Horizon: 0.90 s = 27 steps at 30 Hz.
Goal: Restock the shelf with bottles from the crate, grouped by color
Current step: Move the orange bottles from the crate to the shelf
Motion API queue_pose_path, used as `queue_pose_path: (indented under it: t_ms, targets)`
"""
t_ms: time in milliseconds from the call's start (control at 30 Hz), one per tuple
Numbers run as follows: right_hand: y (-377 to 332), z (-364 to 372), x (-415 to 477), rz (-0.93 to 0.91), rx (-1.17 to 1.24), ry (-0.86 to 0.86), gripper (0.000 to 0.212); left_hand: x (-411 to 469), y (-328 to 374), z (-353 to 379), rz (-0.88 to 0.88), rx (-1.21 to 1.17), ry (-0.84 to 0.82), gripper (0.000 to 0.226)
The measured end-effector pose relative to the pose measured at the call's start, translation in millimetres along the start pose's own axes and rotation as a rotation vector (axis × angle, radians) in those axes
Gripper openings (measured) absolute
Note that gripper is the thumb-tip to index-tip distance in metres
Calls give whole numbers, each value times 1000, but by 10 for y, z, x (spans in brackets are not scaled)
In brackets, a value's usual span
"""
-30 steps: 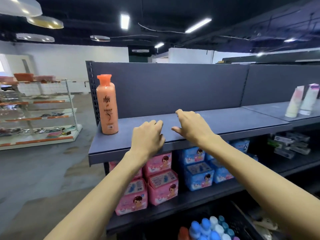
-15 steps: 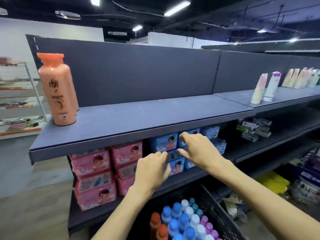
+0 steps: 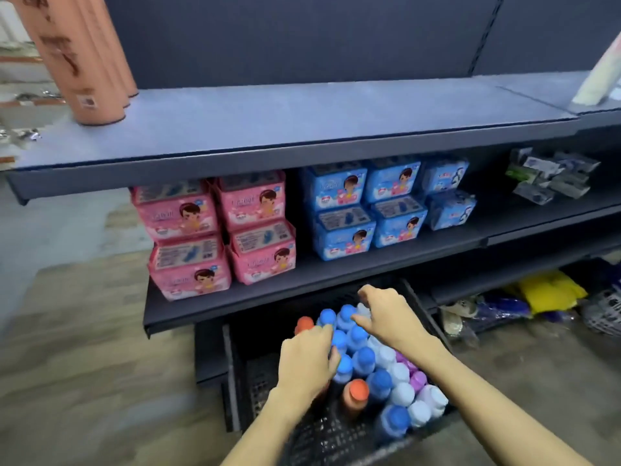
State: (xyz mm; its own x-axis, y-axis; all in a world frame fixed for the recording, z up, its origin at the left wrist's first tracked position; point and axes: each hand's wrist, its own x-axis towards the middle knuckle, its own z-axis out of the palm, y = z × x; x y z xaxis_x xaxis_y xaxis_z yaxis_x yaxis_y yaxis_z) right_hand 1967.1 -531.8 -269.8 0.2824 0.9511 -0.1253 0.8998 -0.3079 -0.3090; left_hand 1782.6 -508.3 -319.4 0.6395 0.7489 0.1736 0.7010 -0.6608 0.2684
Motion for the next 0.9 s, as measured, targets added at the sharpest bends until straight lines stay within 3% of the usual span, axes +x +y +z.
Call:
queue_pose_path:
  t_ms: [267, 633, 800, 900]
  targets:
    - [362, 858, -211, 92, 29, -173, 30, -262, -61, 514, -76, 5, -171, 19]
    - [560, 1548, -368, 292, 128, -453, 45, -331, -60, 863, -98, 73, -383, 26]
    - [489, 1775, -386, 442, 218, -385, 35, -388, -116, 1052, -152, 67, -472, 28]
    - [444, 1869, -361, 438, 189, -362, 36, -419, -92, 1142, -181, 27, -480, 31]
